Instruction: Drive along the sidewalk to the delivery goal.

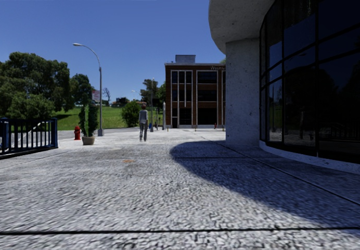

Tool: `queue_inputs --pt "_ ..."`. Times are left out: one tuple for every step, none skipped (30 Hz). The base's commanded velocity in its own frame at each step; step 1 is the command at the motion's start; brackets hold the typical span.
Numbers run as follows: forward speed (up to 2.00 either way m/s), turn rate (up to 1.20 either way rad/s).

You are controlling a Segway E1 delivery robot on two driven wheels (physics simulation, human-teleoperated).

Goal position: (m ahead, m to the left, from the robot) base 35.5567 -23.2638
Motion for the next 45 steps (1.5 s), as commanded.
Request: queue_inputs --pt "2.00 0.00" --pt "2.00 0.00" --pt "2.00 0.00" --pt "2.00 0.00" --pt "2.00 0.00" --pt "2.00 0.00" --pt "2.00 0.00" --pt "2.00 0.00" --pt "2.00 0.00" --pt "2.00 0.00" --pt "2.00 0.00" --pt "2.00 0.00" --pt "2.00 0.00" --pt "2.00 0.00" --pt "2.00 0.00" --pt "2.00 0.00" --pt "2.00 0.00" --pt "2.00 0.00" --pt "2.00 0.00" --pt "2.00 0.00" --pt "2.00 0.00" --pt "2.00 0.00" --pt "2.00 0.00" --pt "2.00 0.00" --pt "2.00 0.00" --pt "2.00 0.00" --pt "2.00 0.00" --pt "2.00 0.00" --pt "2.00 0.00" --pt "2.00 0.00" --pt "2.00 0.00" --pt "2.00 0.00" --pt "2.00 0.00" --pt "2.00 0.00" --pt "2.00 0.00" --pt "2.00 0.00" --pt "2.00 0.00" --pt "2.00 0.00" --pt "2.00 0.00" --pt "2.00 0.00" --pt "2.00 0.00" --pt "2.00 0.00" --pt "2.00 0.00" --pt "2.00 0.00" --pt "2.00 0.00"
